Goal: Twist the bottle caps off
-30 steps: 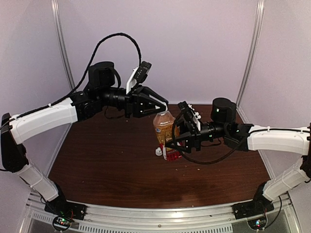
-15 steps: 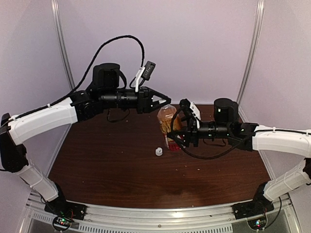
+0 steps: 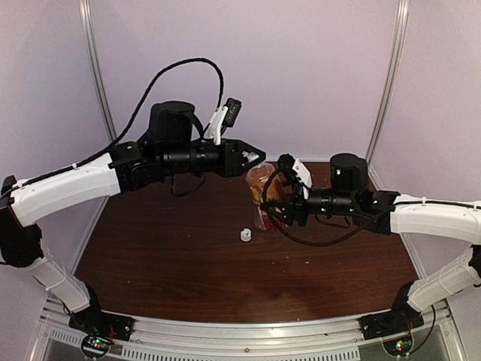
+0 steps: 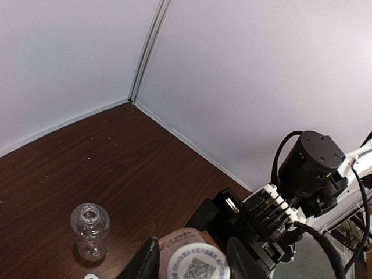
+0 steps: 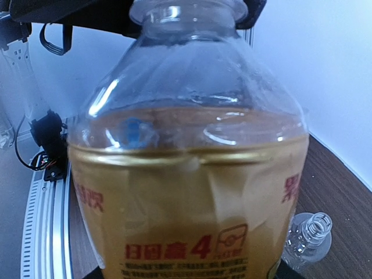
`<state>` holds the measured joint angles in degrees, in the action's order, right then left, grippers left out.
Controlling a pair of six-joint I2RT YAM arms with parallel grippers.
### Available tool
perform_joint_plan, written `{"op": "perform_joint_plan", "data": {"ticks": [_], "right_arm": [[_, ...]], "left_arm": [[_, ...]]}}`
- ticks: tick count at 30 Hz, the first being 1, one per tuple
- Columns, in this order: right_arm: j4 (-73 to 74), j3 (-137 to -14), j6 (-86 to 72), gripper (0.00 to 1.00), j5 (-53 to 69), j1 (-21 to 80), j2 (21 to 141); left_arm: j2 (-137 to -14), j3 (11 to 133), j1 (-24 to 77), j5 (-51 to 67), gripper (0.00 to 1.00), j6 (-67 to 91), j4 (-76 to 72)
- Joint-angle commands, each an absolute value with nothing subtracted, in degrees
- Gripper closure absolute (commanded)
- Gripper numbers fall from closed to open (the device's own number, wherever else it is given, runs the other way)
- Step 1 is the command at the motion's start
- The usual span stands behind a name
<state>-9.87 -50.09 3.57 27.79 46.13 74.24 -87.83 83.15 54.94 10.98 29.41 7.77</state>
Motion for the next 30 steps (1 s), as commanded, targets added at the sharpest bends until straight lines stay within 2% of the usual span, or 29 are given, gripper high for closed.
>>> {"op": "perform_joint_plan", "data": {"ticks": [1, 8, 12, 15, 18, 23, 30], "right_arm": [[-11.9, -49.69, 3.84, 0.64, 31.38, 45.62, 71.53], [-11.78, -49.46, 3.12, 0.63, 41.61, 45.38, 70.58], [-11.24, -50.34, 2.65, 0.63, 48.37, 45.42, 71.04], [-10.86, -51.25, 2.22, 0.63, 51.95, 45.44, 71.58], [-11.11, -51.86, 1.79, 0.63, 54.27, 45.44, 72.07], [-11.47, -53.35, 0.64, 0.63, 58.36, 45.44, 74.05], [-13.2, -54.39, -0.83, 0.63, 61.69, 45.39, 76.07]], "left_arm": [[-85.91, 84.15, 53.98, 14.87, 0.52, 25.05, 6.51], [-82.62, 81.29, 51.43, 27.63, 0.33, 20.06, 4.13], [-81.05, 79.56, 50.24, 36.51, 0.27, 16.7, 1.74], [-79.65, 78.12, 49.47, 42.52, 0.17, 14.8, -1.34], [-79.43, 78.17, 49.22, 46.51, 0.12, 12.67, -2.25], [-81.39, 79.28, 49.16, 51.18, 0.11, 11.74, -3.72], [-85.79, 81.89, 49.21, 56.37, 0.24, 14.45, -7.04]]}}
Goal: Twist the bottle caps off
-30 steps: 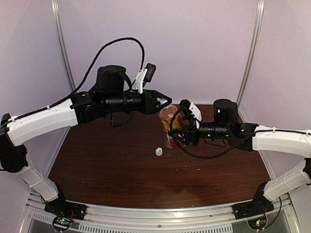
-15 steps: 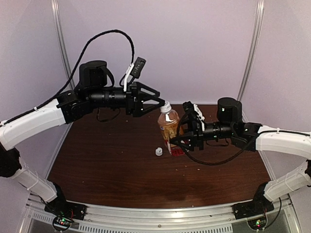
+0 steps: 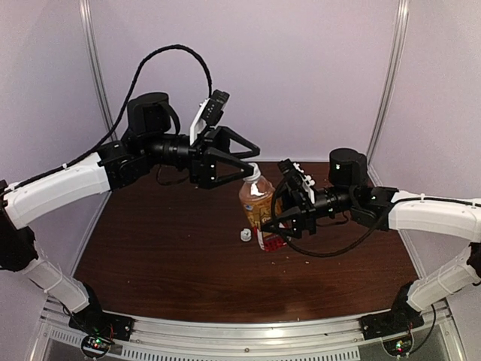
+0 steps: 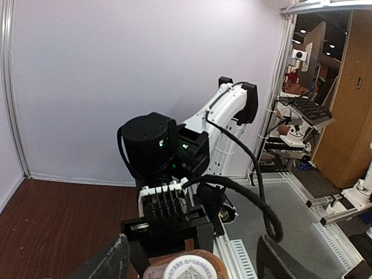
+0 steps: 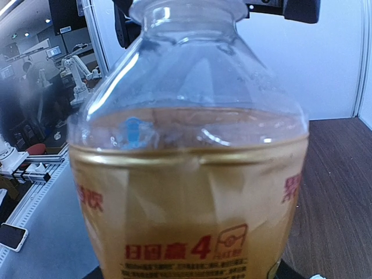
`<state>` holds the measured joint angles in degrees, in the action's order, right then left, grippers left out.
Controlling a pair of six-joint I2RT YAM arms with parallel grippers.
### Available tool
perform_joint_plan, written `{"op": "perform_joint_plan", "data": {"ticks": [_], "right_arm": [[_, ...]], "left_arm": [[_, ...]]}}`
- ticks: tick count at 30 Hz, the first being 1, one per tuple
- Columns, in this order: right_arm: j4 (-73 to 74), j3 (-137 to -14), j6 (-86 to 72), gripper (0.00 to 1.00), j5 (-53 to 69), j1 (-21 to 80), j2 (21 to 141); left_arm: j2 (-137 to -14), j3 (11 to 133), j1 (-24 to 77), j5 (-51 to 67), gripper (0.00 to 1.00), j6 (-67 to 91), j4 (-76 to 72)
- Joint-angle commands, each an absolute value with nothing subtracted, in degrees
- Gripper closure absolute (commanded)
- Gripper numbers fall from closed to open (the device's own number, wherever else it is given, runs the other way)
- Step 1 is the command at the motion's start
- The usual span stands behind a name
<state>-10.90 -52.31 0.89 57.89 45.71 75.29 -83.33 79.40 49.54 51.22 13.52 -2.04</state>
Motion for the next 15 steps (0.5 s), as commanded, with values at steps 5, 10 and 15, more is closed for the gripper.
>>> {"op": "perform_joint_plan", "data": {"ticks": [5, 10, 15], "right_arm": [[-13.69, -54.42, -1.97, 0.63, 62.29, 45.44, 76.55], [-13.79, -54.23, -1.95, 0.63, 61.7, 45.39, 76.2], [-13.71, -54.14, -1.9, 0.63, 61.22, 45.43, 76.16]], "left_arm": [[-87.67, 82.53, 49.22, 58.53, 0.38, 16.56, -9.33], [-87.83, 81.17, 49.19, 59.77, 0.45, 17.73, -11.01], [-87.39, 79.2, 49.2, 59.99, 0.63, 18.76, -12.65]]}}
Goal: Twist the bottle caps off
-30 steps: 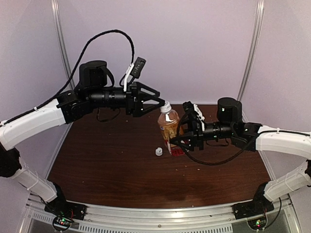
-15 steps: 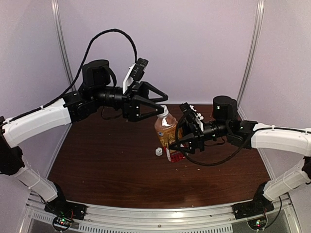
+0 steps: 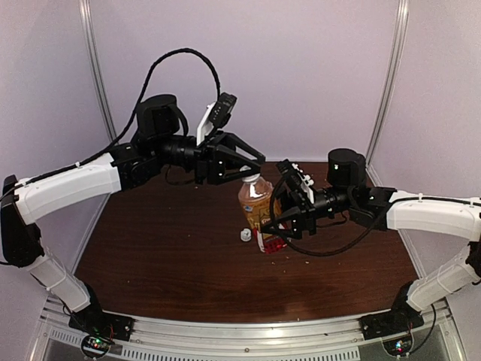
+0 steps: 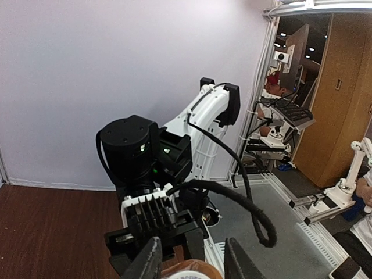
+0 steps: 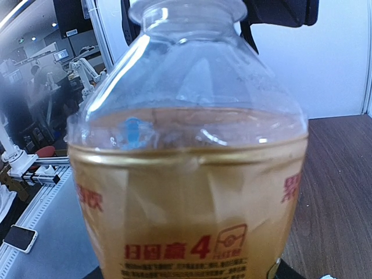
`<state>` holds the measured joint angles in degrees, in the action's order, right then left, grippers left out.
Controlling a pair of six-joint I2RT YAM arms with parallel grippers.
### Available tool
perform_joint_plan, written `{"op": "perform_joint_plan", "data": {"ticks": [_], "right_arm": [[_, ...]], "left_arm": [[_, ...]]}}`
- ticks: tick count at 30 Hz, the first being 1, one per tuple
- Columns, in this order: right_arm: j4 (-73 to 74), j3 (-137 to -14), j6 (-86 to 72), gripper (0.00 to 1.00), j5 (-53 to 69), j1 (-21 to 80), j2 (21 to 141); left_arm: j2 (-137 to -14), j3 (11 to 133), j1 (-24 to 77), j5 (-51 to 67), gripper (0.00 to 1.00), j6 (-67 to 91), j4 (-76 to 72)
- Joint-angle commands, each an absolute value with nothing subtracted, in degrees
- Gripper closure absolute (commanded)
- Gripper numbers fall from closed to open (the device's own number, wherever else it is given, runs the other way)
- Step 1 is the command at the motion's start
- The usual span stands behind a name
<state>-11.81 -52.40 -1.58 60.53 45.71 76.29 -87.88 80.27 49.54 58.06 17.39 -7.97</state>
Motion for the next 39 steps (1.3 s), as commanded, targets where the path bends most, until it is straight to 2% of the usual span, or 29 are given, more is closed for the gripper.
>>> {"op": "perform_joint_plan", "data": {"ticks": [1, 4, 8, 11, 18, 22, 26, 27, 30, 36, 39], "right_arm": [[-13.63, -54.14, -1.85, 0.63, 61.11, 45.43, 76.05], [-13.54, -54.05, -1.87, 0.63, 60.44, 45.36, 75.73], [-13.38, -53.81, -1.76, 0.63, 59.43, 45.3, 74.96], [-13.27, -53.67, -1.67, 0.63, 59.05, 45.35, 74.63], [-13.1, -53.2, -1.5, 0.63, 58.54, 45.24, 74.36], [-13.07, -52.85, -1.39, 0.64, 58.03, 45.2, 74.21], [-11.88, -52.62, -0.77, 0.64, 55.37, 45.02, 73.55], [-11.22, -52.64, -0.72, 0.64, 53.85, 45.08, 73.28], [-8.73, -52.98, 2.01, 0.65, 47.85, 44.9, 72.43], [-5.92, -53.0, 4.83, 0.64, 34.64, 44.91, 70.91], [-5.74, -52.7, 5.6, 0.64, 30.47, 44.87, 70.62]], "left_arm": [[-87.38, 78.99, 49.21, 60.08, 0.66, 18.88, -12.73], [-87.18, 78.38, 49.22, 60.0, 0.66, 19.14, -12.7], [-86.51, 77.44, 49.15, 59.44, 0.58, 19.2, -12.39], [-86.02, 76.4, 49.21, 59.01, 0.56, 19.38, -12.77], [-85.2, 75.84, 49.16, 58.56, 0.63, 20.2, -13.75], [-85.02, 75.85, 49.18, 58.0, 0.73, 20.6, -13.65], [-84.58, 75.81, 49.2, 55.5, 0.97, 22.15, -13.51], [-84.43, 75.8, 49.18, 54.06, 1.0, 22.75, -13.13], [-83.83, 76.57, 49.48, 46.66, 1.0, 23.78, -9.72], [-83.81, 81.81, 55.05, 14.36, 1.0, 28.42, 6.16], [-83.85, 83.06, 57.06, 5.21, 1.0, 30.78, 9.01]]}}
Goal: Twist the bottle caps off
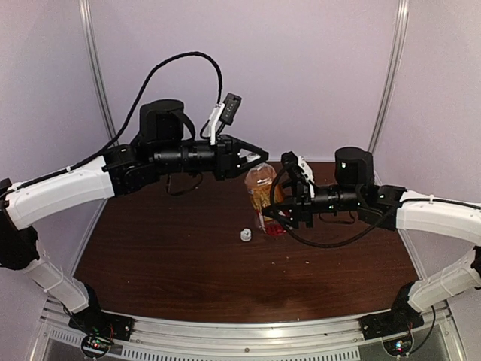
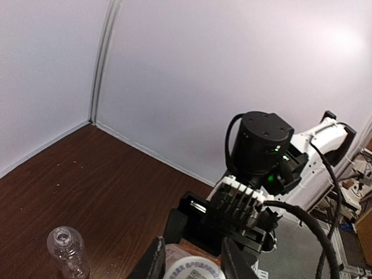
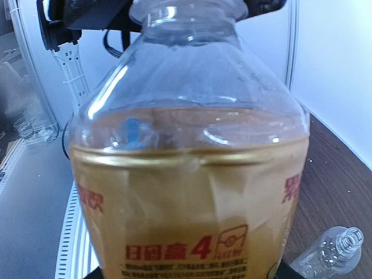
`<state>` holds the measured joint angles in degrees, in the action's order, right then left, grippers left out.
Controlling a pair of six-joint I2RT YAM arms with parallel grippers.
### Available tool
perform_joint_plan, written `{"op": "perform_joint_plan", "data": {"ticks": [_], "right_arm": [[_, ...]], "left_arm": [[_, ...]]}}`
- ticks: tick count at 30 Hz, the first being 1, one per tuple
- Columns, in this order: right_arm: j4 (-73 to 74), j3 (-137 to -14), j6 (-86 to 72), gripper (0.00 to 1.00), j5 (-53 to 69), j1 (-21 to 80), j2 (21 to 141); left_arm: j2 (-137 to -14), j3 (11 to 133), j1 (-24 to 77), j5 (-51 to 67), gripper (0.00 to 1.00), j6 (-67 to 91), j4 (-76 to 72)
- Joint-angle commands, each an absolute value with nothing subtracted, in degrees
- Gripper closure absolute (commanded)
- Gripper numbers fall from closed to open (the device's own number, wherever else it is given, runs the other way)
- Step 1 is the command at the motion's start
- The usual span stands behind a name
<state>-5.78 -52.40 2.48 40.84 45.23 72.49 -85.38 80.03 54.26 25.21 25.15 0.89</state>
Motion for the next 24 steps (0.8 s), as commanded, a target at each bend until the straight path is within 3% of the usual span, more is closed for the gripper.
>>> {"op": "perform_joint_plan", "data": {"ticks": [1, 7, 12, 17, 24], "right_arm": [[-5.92, -52.53, 5.75, 0.64, 29.46, 44.84, 70.58], [-6.53, -51.81, 5.63, 0.64, 29.24, 44.88, 70.41], [-6.38, -51.46, 5.61, 0.64, 31.07, 44.89, 70.24], [-6.47, -51.46, 5.96, 0.63, 36.91, 44.89, 70.31], [-7.28, -52.3, 5.65, 0.63, 49.12, 44.84, 71.66]], "left_arm": [[-83.94, 83.4, 57.6, 3.0, 1.0, 30.78, 9.53], [-84.15, 83.22, 57.84, 2.92, 0.81, 29.74, 8.62], [-83.25, 82.5, 57.4, 10.48, 0.58, 23.84, 5.34], [-80.6, 81.42, 55.64, 18.98, 0.41, 17.73, 4.37], [-78.1, 78.88, 50.09, 37.11, 0.31, 14.64, 0.85]]}}
